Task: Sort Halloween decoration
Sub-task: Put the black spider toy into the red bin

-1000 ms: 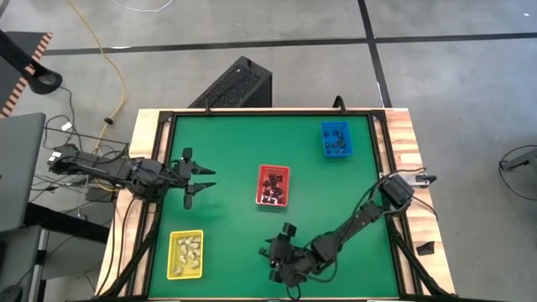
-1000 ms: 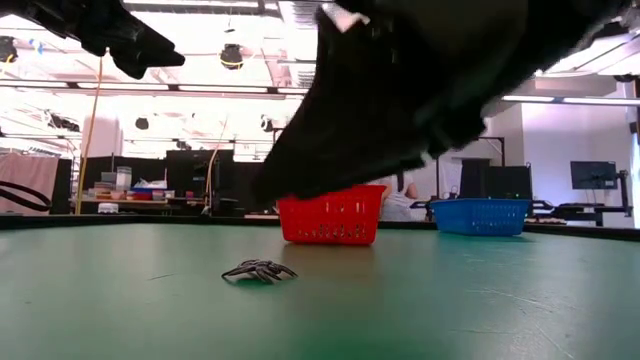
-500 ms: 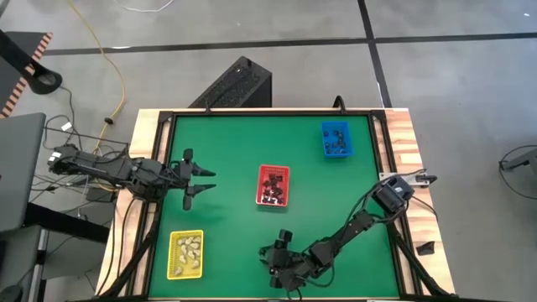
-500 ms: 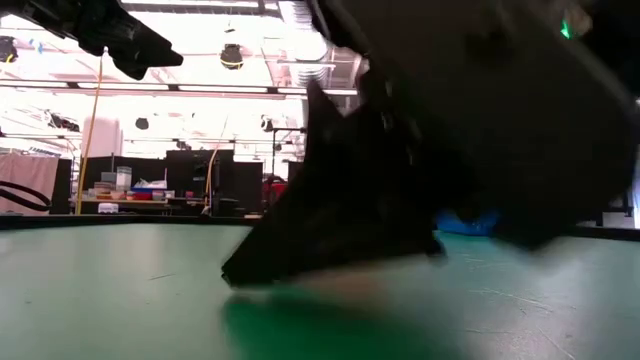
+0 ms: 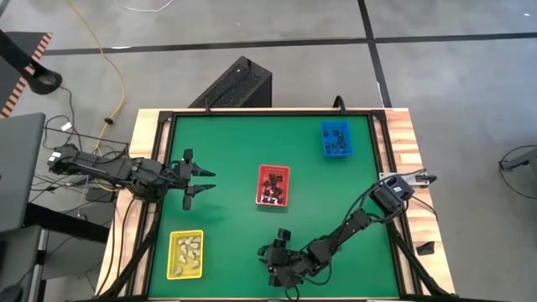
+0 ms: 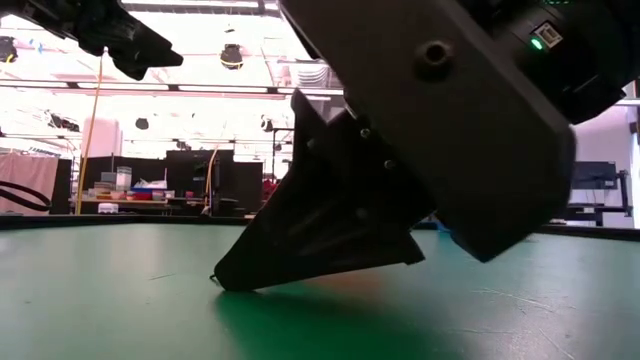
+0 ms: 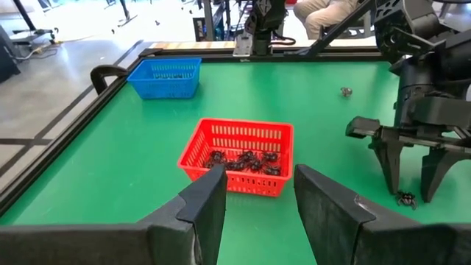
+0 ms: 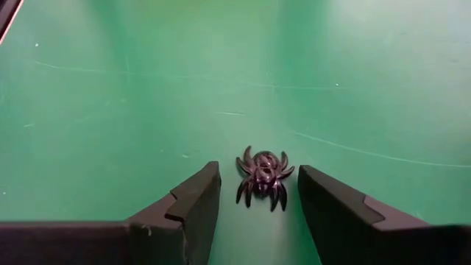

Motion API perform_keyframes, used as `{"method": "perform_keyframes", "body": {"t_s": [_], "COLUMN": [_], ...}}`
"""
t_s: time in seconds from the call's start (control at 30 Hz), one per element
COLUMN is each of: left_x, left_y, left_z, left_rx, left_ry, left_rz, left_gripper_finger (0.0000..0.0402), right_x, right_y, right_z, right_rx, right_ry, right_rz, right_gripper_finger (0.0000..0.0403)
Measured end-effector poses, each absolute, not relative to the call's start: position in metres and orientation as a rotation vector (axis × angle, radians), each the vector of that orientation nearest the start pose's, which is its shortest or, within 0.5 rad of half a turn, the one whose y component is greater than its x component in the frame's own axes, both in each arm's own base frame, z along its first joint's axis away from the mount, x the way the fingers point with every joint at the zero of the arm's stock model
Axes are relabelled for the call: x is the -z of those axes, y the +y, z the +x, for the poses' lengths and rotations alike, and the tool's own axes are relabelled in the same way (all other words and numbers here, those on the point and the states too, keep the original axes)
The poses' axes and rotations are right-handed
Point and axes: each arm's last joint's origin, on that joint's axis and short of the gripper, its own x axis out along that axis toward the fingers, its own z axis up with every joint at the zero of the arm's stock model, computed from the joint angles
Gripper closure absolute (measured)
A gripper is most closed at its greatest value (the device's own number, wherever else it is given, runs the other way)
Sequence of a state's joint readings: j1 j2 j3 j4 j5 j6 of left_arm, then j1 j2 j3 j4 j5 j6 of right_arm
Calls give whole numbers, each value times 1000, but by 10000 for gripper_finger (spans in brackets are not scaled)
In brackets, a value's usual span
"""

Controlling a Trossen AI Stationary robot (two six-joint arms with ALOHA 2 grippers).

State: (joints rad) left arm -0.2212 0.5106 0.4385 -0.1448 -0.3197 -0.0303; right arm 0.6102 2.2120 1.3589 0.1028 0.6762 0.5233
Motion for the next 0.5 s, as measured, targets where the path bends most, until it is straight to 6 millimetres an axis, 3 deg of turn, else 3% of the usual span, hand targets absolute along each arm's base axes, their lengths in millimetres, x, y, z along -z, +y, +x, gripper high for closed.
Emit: {"method": "perform_keyframes", "body": {"t_s": [0.2, 0.5], "left_x": [-254, -254], "left_y": [-20, -20], "left_z": [130, 130], "left_rx": [-101, -101], "left_ry": [208, 207], "left_rz": [28, 28], "left_gripper_finger": [251, 251], "right_x": [-108, -107], "right_y": [242, 241], "right_z": [380, 379], "right_rx": [221, 228], "right_ry": [559, 578], "right_rz": [69, 106], "right_gripper_finger": [200, 263]}}
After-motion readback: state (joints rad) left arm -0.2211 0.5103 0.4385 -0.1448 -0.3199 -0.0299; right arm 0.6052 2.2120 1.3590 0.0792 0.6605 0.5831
